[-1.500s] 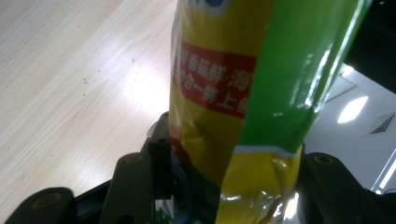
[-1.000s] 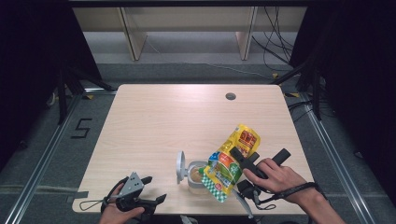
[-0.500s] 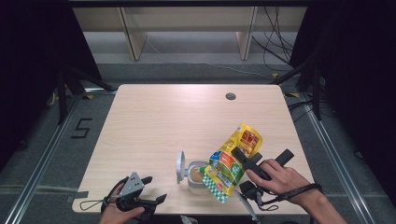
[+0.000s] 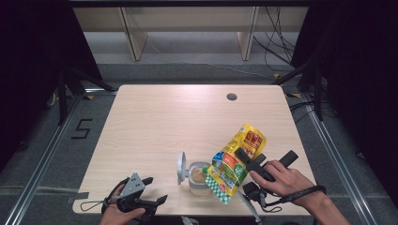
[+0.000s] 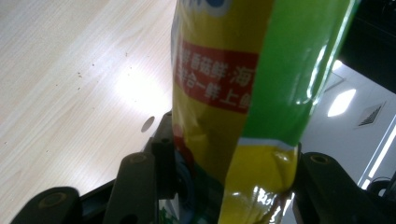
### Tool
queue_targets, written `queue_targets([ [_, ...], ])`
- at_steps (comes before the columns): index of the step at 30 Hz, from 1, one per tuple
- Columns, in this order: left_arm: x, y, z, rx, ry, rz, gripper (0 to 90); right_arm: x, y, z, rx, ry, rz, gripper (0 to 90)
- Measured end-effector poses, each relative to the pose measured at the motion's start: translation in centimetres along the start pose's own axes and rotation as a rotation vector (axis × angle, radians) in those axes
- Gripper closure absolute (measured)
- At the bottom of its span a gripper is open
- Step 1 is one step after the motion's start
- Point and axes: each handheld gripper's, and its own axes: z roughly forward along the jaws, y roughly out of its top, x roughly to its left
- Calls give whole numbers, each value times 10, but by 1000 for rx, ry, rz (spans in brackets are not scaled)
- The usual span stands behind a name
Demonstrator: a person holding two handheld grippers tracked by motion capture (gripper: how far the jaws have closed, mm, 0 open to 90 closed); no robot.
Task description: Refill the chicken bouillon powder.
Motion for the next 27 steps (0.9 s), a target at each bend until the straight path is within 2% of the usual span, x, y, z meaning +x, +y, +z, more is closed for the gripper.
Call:
queue_targets([
  [10, 0, 0, 0, -1, 1, 0, 166, 3, 0, -2, 0, -2, 13, 576],
  [14, 0, 0, 0, -2, 2, 1, 166, 2, -2, -3, 10, 2, -1, 576],
  [15, 0, 0, 0, -2, 2, 0, 166, 4, -2, -3, 8, -3, 17, 576],
  [16, 0, 0, 0, -1, 2, 0, 166, 2, -3, -4, 19, 1, -9, 576],
  [17, 0, 0, 0, -1, 2, 0, 166, 2, -4, -5, 18, 0, -8, 576],
  [19, 0, 0, 0, -1, 2, 0, 166, 3, -4, -5, 15, -1, 19, 576],
  [20, 0, 0, 0, -1, 1, 0, 166, 1, -5, -6, 22, 0, -6, 576],
  [25, 0, 0, 0, -2, 3, -3, 166, 1, -4, -8, 22, -1, -12, 576],
  [27, 0, 0, 0, -2, 3, -3, 166, 3, -3, -8, 11, -7, 11, 577],
])
